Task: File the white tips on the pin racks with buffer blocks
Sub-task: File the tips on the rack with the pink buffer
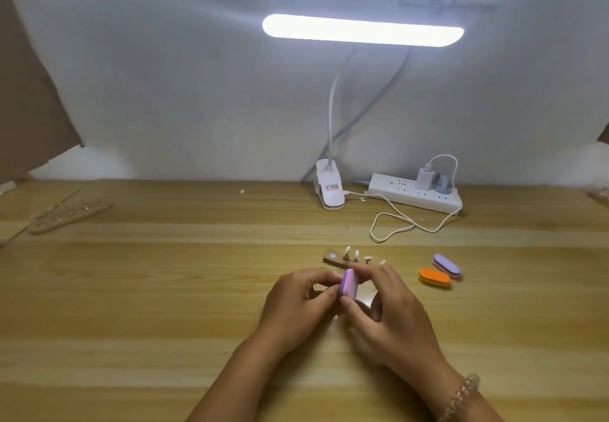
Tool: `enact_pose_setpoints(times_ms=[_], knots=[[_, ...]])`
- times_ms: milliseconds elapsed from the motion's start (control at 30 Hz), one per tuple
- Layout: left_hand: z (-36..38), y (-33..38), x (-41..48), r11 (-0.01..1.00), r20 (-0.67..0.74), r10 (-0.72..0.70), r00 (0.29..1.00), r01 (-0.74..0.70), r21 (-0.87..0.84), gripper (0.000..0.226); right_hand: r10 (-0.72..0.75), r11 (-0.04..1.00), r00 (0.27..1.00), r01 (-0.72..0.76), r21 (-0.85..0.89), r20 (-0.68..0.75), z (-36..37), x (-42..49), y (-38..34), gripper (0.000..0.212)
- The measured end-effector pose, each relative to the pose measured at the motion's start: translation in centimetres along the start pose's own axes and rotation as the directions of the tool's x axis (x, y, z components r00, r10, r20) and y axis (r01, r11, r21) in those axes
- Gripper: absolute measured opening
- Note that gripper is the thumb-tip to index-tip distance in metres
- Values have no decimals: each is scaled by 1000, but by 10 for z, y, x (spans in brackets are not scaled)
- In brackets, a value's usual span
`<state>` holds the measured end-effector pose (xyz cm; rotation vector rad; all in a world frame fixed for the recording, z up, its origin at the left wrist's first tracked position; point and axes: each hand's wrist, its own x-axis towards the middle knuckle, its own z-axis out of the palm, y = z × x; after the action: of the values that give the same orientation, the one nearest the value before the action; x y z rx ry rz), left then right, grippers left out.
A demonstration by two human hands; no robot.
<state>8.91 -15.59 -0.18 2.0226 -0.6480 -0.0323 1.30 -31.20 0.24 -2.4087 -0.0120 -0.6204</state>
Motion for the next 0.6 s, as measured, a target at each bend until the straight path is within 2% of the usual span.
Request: enact_pose_setpoints(times_ms=[100,200,367,500,600], knots=[[0,-1,-1,1000,0,-1,1000,1,9,13,16,999,999,-17,-44,-29,-1,2,1,38],[0,0,-1,1000,15,11,1000,-12,3,19,-52,997,999,52,-52,4,-1,-3,-2,43],[1,0,-1,999,23,12,1000,-13,46,22,33,997,998,-37,-69,-53,-2,2,-1,41],[1,-2,-2,994,29,34,999,-37,104,27,-62,993,998,64,-99,20,-2,-6,-8,45],[2,-3,-2,978,22,45,999,-49,201,20,36,996,998,-39,-74,-41,-2,1,-3,41]])
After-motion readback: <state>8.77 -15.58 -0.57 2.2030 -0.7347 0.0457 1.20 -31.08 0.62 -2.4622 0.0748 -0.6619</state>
